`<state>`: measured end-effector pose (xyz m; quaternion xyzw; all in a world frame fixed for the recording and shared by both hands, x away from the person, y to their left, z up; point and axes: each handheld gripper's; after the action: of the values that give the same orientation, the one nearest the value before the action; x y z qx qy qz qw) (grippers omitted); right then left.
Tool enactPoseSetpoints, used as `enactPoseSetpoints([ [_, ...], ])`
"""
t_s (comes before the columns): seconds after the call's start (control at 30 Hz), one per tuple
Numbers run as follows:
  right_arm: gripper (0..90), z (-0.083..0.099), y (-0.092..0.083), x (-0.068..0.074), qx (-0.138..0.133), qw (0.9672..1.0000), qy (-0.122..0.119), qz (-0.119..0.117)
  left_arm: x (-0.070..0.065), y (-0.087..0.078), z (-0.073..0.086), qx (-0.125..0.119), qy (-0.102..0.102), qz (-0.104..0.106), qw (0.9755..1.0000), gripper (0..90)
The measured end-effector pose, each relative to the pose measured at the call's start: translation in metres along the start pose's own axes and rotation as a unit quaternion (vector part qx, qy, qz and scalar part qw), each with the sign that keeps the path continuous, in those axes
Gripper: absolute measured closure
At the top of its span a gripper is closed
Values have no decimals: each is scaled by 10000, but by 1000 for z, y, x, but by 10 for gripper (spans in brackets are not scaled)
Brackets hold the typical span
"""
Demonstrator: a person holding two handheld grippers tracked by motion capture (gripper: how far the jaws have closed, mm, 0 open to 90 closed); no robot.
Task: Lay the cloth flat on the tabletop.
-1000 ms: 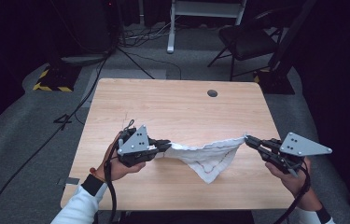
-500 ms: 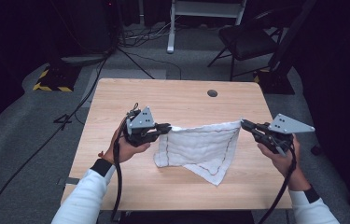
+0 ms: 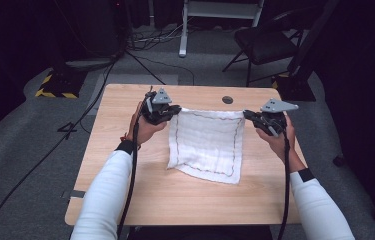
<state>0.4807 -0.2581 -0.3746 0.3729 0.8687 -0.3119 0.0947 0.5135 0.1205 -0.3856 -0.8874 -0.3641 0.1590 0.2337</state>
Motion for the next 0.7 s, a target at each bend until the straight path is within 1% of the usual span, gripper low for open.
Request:
enactPoseSetpoints([
  [0.07, 880, -1, 11, -4, 64, 10000, 36, 34, 7, 11, -1, 42, -93, -172, 9998, 841],
  [0.1, 880, -1, 17, -6, 106, 9999, 27, 55, 10, 18, -1, 88, -159, -216, 9996, 839],
  [0.13, 880, -1, 23, -8, 139, 9999, 58, 72, 12, 24, 0, 174, -159, -353, 9991, 833],
  [0.2, 879, -1, 34, -11, 217, 9996, 104, 127, 15, 34, 1, 283, -182, -515, 9981, 825],
  [0.23, 878, -1, 40, -12, 293, 9994, 103, 179, 16, 38, 2, 300, -204, -611, 9975, 803],
  [0.27, 875, 0, 46, -14, 349, 9991, 122, 227, 17, 41, 3, 286, -279, -696, 9968, 764],
  [0.33, 853, 2, 55, -16, 471, 9982, 191, 310, 19, 45, 6, 312, -439, -737, 9958, 717],
  [0.37, 807, 6, 60, -18, 546, 9976, 249, 347, 19, 47, 8, 341, -469, -821, 9949, 668],
  [0.4, 754, 8, 64, -19, 581, 9971, 320, 368, 19, 48, 10, 374, -509, -888, 9940, 597],
  [0.43, 749, 10, 65, -20, 593, 9970, 365, 326, 19, 50, 13, 441, -537, -949, 9931, 550],
  [0.47, 737, 14, 67, -20, 597, 9971, 421, 207, 19, 51, 15, 491, -579, -985, 9922, 498],
  [0.5, 709, 16, 68, -19, 637, 9968, 418, 221, 18, 52, 18, 549, -593, -1028, 9914, 431],
  [0.53, 673, 18, 68, -18, 667, 9967, 413, 229, 17, 52, 21, 626, -571, -1027, 9911, 353],
  [0.57, 660, 21, 68, -17, 688, 9966, 415, 187, 15, 52, 25, 690, -525, -984, 9914, 329],
  [0.6, 636, 23, 67, -15, 701, 9966, 409, 109, 12, 50, 28, 743, -433, -951, 9917, 313],
  [0.63, 605, 25, 66, -13, 750, 9964, 399, 72, 10, 48, 33, 799, -357, -926, 9919, 292],
  [0.67, 588, 27, 65, -10, 751, 9964, 391, 55, 7, 46, 37, 859, -323, -886, 9918, 274],
  [0.7, 571, 29, 62, -7, 731, 9966, 383, -43, 4, 44, 42, 912, -273, -851, 9918, 266],
])
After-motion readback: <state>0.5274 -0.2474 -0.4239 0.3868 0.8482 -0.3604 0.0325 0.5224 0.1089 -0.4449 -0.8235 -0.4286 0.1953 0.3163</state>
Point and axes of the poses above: each handheld gripper's, and its own axes: y roughly forward along the jaws, z roughly out of its underside, x roughly to its left, and after that the axes turned 14 degrees about -y, right-handed
